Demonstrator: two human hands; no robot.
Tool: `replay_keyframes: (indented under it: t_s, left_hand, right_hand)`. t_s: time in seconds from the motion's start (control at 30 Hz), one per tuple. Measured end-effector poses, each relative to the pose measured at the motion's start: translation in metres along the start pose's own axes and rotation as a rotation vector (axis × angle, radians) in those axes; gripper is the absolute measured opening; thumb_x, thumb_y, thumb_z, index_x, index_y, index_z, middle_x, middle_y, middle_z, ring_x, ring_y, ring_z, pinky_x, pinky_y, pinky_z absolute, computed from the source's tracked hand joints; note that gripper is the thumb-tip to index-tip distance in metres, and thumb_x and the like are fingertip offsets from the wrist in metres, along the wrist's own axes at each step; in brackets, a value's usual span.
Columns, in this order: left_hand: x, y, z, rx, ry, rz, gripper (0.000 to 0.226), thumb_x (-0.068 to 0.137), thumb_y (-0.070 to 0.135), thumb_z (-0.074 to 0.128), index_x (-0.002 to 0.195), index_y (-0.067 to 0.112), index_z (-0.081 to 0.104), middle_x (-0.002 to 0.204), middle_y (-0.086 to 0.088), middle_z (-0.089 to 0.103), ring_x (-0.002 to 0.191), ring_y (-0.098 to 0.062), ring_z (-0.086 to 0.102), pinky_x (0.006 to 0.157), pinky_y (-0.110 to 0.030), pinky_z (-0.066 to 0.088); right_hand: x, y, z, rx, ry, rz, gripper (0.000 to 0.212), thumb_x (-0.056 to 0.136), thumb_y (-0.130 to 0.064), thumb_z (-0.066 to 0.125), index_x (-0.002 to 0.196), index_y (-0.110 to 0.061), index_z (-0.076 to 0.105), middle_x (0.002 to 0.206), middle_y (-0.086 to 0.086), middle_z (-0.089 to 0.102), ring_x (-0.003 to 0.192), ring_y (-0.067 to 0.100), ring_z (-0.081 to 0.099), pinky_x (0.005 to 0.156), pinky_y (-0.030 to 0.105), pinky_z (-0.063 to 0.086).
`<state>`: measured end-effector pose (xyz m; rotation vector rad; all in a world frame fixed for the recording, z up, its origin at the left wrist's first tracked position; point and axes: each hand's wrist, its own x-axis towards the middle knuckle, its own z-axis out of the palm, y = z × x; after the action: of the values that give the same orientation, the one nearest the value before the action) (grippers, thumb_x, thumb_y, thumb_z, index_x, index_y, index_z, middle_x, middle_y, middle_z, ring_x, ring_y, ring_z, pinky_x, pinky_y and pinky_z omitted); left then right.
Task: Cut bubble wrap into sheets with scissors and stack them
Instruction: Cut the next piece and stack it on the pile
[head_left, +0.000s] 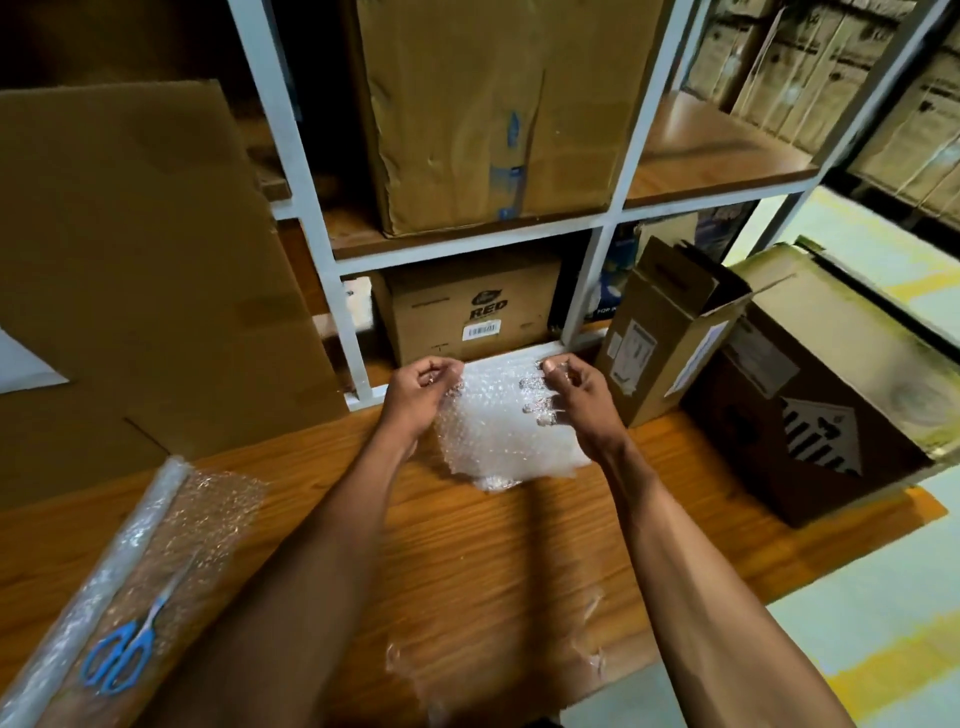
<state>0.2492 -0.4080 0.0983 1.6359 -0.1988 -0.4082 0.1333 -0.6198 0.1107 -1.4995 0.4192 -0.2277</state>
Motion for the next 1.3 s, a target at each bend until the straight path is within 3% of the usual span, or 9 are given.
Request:
replay_keyframes:
  t_s: [0.2, 0.3, 0.37, 0.43, 0.57, 0.7, 0.83, 1.03, 1.3]
  left_hand:
    - [0.011, -0.011, 0.028, -0.059, -0.044, -0.143, 0.066, 0.08, 0.038, 0.087, 0.134, 0.011, 0.062, 0.119, -0.006, 0.076, 0.1, -0.016, 0.075, 0.087, -0.035, 0.06]
    - [0.011, -0.011, 0.04, -0.129, -0.031, -0.185, 0.075, 0.083, 0.033, 0.084, 0.146, 0.01, 0.05, 0.111, -0.006, 0.077, 0.1, -0.02, 0.075, 0.092, -0.044, 0.06]
    - [0.011, -0.009, 0.049, -0.107, -0.004, -0.217, 0.07, 0.092, 0.028, 0.076, 0.15, 0.014, 0.04, 0.104, 0.002, 0.075, 0.088, -0.01, 0.075, 0.081, -0.032, 0.059]
    - [0.015, -0.012, 0.055, -0.086, 0.014, -0.241, 0.06, 0.095, 0.027, 0.073, 0.147, 0.016, 0.045, 0.104, 0.002, 0.074, 0.085, -0.009, 0.074, 0.074, -0.027, 0.056]
    - [0.024, -0.022, 0.066, -0.037, 0.04, -0.244, 0.011, 0.1, 0.019, 0.068, 0.108, 0.013, 0.066, 0.097, -0.012, 0.075, 0.091, -0.025, 0.072, 0.072, -0.035, 0.062]
    - [0.038, -0.042, 0.074, 0.067, 0.136, -0.286, 0.017, 0.1, 0.019, 0.068, 0.116, 0.015, 0.063, 0.112, -0.012, 0.074, 0.09, -0.024, 0.075, 0.068, -0.033, 0.064]
    - [0.054, -0.056, 0.081, 0.316, 0.253, -0.243, 0.022, 0.1, 0.025, 0.068, 0.121, 0.016, 0.068, 0.126, -0.005, 0.071, 0.087, -0.005, 0.068, 0.064, -0.012, 0.052]
    - [0.079, -0.073, 0.083, 0.496, 0.329, -0.265, 0.023, 0.094, 0.037, 0.073, 0.089, 0.015, 0.07, 0.085, 0.005, 0.071, 0.08, -0.016, 0.066, 0.061, -0.021, 0.043]
    - [0.105, -0.096, 0.078, 0.549, 0.333, -0.24, 0.027, 0.089, 0.048, 0.076, 0.092, 0.021, 0.071, 0.091, 0.005, 0.074, 0.082, -0.015, 0.068, 0.074, -0.028, 0.054]
  right_hand:
    - [0.034, -0.007, -0.039, 0.131, -0.131, 0.049, 0.03, 0.111, -0.032, 0.05, 0.114, -0.003, 0.058, 0.076, -0.007, 0.062, 0.06, 0.007, 0.051, 0.051, 0.018, 0.045]
    - [0.052, -0.004, -0.062, 0.239, -0.294, 0.19, 0.044, 0.106, -0.034, 0.06, 0.133, 0.0, 0.056, 0.122, 0.016, 0.074, 0.096, 0.021, 0.075, 0.082, 0.038, 0.063]
    - [0.06, -0.001, -0.077, 0.219, -0.437, 0.296, 0.055, 0.099, -0.027, 0.072, 0.141, 0.003, 0.053, 0.136, 0.021, 0.068, 0.12, 0.032, 0.07, 0.101, 0.049, 0.058]
    - [0.069, 0.005, -0.089, 0.169, -0.518, 0.318, 0.051, 0.096, -0.014, 0.076, 0.139, 0.006, 0.057, 0.134, 0.024, 0.067, 0.118, 0.033, 0.07, 0.096, 0.043, 0.062]
    - [0.093, 0.018, -0.091, 0.12, -0.343, 0.34, 0.028, 0.098, 0.0, 0.068, 0.126, 0.002, 0.065, 0.114, 0.019, 0.075, 0.093, 0.026, 0.077, 0.073, 0.035, 0.065]
    - [0.118, 0.037, -0.083, -0.151, -0.196, 0.274, 0.014, 0.101, -0.006, 0.067, 0.092, -0.015, 0.061, 0.076, 0.003, 0.063, 0.053, 0.007, 0.061, 0.047, 0.025, 0.048]
    - [0.136, 0.061, -0.079, -0.276, -0.109, 0.236, 0.02, 0.097, -0.012, 0.073, 0.083, -0.023, 0.064, 0.075, -0.002, 0.064, 0.059, 0.012, 0.057, 0.048, 0.027, 0.045]
    - [0.157, 0.075, -0.071, -0.34, -0.025, 0.209, 0.012, 0.099, -0.006, 0.069, 0.092, -0.016, 0.067, 0.088, 0.004, 0.072, 0.065, 0.015, 0.067, 0.052, 0.028, 0.053]
    - [0.175, 0.09, -0.07, -0.505, 0.048, 0.081, 0.014, 0.099, -0.008, 0.069, 0.09, -0.019, 0.066, 0.086, 0.001, 0.072, 0.067, 0.003, 0.066, 0.063, 0.017, 0.056]
